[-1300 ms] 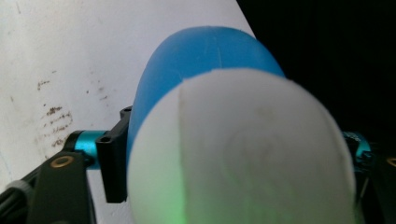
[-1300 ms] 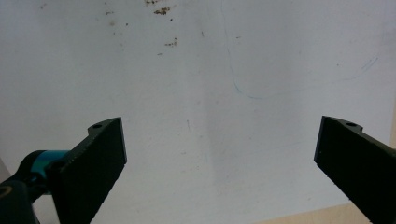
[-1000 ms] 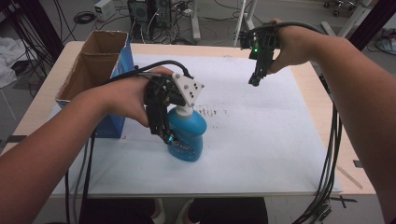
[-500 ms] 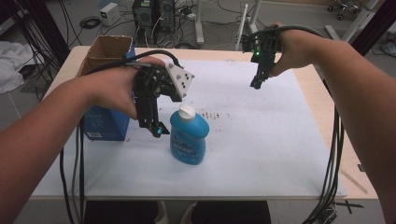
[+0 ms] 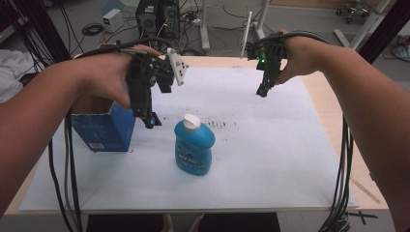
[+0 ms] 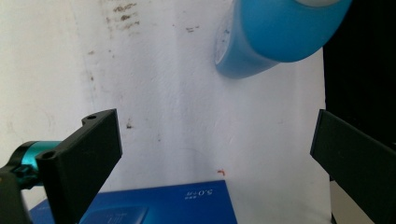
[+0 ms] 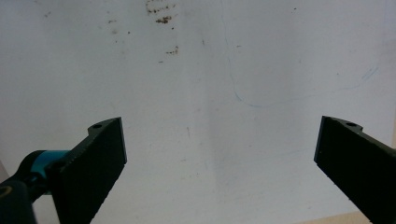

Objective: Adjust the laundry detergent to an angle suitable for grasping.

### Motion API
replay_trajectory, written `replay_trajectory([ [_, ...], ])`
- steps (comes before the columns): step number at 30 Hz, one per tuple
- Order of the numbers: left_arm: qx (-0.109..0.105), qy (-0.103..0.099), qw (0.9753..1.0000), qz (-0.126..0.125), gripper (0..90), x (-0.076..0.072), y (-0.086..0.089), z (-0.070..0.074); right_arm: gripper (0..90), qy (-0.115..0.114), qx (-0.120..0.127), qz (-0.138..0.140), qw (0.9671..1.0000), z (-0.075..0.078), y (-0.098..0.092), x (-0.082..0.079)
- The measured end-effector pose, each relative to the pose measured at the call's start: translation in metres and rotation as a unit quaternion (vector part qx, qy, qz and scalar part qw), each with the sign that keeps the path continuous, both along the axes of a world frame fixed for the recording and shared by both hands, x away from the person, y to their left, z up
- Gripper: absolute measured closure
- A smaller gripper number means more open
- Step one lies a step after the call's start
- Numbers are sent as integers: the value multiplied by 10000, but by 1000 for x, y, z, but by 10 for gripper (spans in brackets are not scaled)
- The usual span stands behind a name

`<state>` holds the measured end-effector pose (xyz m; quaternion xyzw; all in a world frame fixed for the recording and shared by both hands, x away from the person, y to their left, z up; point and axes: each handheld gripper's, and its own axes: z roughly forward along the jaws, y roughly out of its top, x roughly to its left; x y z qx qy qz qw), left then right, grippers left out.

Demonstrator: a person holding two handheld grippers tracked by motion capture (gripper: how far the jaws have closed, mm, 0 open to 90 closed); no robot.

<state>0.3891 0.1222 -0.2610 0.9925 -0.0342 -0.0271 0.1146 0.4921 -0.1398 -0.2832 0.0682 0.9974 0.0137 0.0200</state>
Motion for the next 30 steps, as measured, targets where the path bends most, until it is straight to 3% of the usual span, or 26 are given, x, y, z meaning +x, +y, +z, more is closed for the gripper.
replay_trajectory([
  [10, 444, 137, 9983, 343, 16, 24, 1, 2, 15, 36, 8, 9, 10000, -4, 4, 2],
  [21, 639, 152, 9967, 467, 17, 40, 4, -8, 15, 26, -5, 25, 10000, -2, 1, 1],
  [30, 620, 177, 9961, 594, 17, 40, 9, -2, 15, -3, 38, 60, 10000, 2, 0, -2],
])
